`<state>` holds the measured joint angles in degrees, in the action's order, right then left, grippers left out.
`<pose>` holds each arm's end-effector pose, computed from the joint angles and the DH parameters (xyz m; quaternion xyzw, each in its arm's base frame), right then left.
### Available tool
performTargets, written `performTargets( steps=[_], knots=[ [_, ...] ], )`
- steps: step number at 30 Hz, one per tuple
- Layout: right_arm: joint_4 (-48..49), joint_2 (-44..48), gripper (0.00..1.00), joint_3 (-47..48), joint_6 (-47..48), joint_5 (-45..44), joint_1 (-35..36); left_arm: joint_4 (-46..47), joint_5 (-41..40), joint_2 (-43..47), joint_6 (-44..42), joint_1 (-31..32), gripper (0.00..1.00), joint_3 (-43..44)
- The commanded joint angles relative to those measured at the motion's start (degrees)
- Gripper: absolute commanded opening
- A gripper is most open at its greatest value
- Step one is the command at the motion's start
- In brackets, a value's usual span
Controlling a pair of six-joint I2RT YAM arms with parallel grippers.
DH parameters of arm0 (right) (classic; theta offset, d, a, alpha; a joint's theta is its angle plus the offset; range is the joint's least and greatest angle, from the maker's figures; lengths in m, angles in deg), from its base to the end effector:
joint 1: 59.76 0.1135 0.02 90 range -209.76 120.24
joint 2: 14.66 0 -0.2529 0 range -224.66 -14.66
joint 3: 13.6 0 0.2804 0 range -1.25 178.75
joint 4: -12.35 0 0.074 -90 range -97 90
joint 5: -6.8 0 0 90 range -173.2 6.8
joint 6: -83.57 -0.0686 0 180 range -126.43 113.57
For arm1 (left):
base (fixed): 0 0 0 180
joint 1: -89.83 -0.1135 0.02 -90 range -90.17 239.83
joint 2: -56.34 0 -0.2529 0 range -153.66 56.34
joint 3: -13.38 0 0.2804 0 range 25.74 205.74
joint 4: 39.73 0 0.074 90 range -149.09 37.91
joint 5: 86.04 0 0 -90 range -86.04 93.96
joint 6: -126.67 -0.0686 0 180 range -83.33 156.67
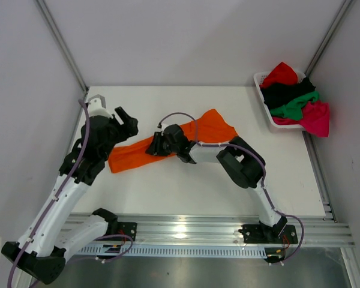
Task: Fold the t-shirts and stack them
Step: Fold the tshirt
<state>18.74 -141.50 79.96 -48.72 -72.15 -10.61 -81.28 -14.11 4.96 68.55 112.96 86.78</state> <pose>0.3381 0.4111 0.0981 -0.1010 0.8436 0.4302 0.3049 0.2413 -0.0799 0.3697 -0.1519 0.7974 -0.1494 0.5646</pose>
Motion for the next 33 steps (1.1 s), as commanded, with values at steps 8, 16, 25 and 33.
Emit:
performTargets(
  steps=[8,16,25,33],
  knots=[
    [-2.74,-8.14,0.38,11.86,1.50,-1.11,1.48,4.49,2.51,4.97,-3.31,0.24,0.80,-2.06],
    [-9.16,-4.21,0.37,3.46,1.50,-3.58,1.48,2.56,0.05,5.14,-4.72,0.24,0.80,0.49],
    [-14.08,7.83,0.36,-11.67,1.59,-2.52,1.57,2.30,-1.53,4.79,-5.95,0.24,0.80,1.98],
    [-24.44,21.62,0.35,-25.46,2.82,-2.35,1.66,3.17,-0.83,2.25,-5.69,0.24,0.80,2.07]
  ],
)
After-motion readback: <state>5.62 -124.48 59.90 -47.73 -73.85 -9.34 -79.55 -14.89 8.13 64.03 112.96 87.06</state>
